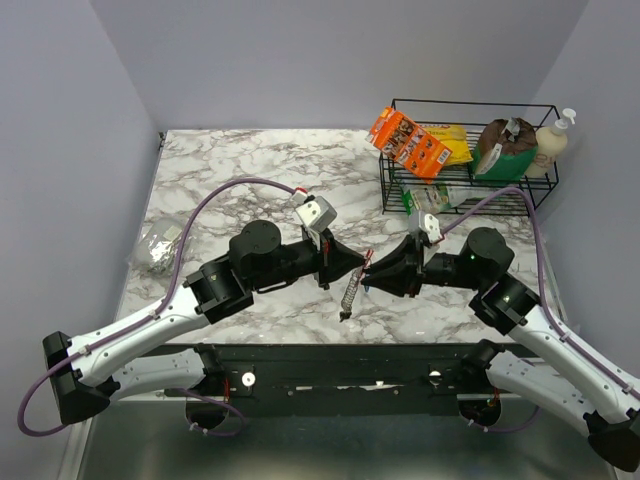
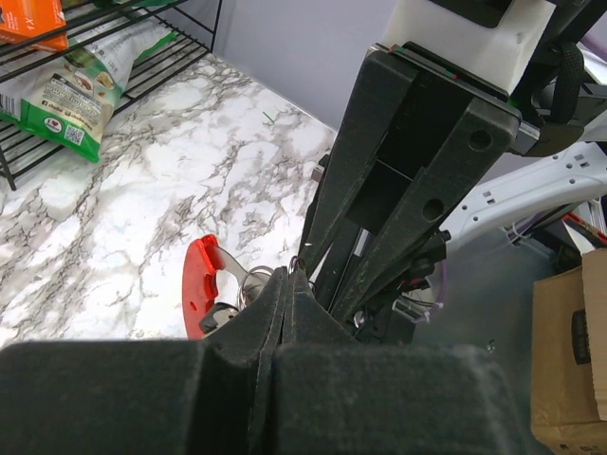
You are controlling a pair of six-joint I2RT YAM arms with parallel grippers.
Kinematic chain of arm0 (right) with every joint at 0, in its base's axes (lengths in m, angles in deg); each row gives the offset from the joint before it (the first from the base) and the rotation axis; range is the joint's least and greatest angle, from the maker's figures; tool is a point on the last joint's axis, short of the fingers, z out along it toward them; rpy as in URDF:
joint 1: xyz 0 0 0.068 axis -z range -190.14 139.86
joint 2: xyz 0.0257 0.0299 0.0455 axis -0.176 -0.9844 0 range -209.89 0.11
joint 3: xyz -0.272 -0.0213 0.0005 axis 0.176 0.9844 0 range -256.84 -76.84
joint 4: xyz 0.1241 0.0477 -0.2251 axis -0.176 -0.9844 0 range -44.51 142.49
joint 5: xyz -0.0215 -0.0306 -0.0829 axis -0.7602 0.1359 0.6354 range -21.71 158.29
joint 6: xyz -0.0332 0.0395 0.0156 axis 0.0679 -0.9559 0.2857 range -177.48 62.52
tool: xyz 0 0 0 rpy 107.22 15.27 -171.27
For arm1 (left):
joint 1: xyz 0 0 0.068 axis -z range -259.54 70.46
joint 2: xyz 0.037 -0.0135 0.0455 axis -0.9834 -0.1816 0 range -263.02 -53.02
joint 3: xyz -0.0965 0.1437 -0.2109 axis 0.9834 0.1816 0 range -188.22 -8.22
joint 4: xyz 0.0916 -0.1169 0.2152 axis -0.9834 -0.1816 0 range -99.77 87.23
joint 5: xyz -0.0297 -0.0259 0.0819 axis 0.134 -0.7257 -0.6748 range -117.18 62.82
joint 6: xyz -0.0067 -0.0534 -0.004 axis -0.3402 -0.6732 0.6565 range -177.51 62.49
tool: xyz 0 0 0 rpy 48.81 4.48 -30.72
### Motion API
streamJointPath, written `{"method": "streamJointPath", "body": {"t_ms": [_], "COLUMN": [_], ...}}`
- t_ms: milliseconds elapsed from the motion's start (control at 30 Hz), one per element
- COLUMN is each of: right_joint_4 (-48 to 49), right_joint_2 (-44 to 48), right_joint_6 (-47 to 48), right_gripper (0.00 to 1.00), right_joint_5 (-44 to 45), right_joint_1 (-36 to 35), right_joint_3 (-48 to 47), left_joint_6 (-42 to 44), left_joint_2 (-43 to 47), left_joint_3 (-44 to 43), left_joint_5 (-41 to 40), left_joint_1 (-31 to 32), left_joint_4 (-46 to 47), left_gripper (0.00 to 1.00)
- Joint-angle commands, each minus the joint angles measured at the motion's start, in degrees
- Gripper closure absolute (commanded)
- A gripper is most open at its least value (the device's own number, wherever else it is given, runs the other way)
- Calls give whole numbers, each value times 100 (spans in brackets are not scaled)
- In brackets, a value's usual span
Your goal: Put the keys on the keyring
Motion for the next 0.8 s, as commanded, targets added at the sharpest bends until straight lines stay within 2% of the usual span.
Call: {"method": "streamJointPath", "body": {"t_ms": [0, 100, 200, 300, 400, 467, 500, 767], "right_joint_4": [-60, -77, -77, -78, -227, -227, -227, -244], "right_joint_2": [37, 169, 318, 450, 599, 714, 767, 891], "right_joint_6": [38, 29, -6, 2, 46, 64, 90, 187], "right_gripper": [93, 79, 59, 48, 28, 19, 1, 0], "right_joint_5": [127, 242, 426, 611, 743, 936, 989, 1200], "right_joint_1": [-13, -13, -13, -13, -5, -5, -5, -5], "right_joint_3": [79, 105, 114, 114, 140, 167, 184, 105], "left_joint_6": [-93, -93, -93, -76, -40, 3, 12, 48], "left_joint_2": [213, 266, 301, 327, 354, 371, 397, 547], "left_joint_3": [51, 104, 156, 192, 209, 218, 227, 332], "left_joint_5": [-189, -259, -312, -347, -373, -399, -426, -523], "left_joint_1": [5, 6, 6, 6, 6, 6, 6, -3], "left_joint_4": [636, 645, 636, 619, 592, 575, 575, 522], "left_gripper": [100, 100, 100, 100, 100, 100, 100, 100]}}
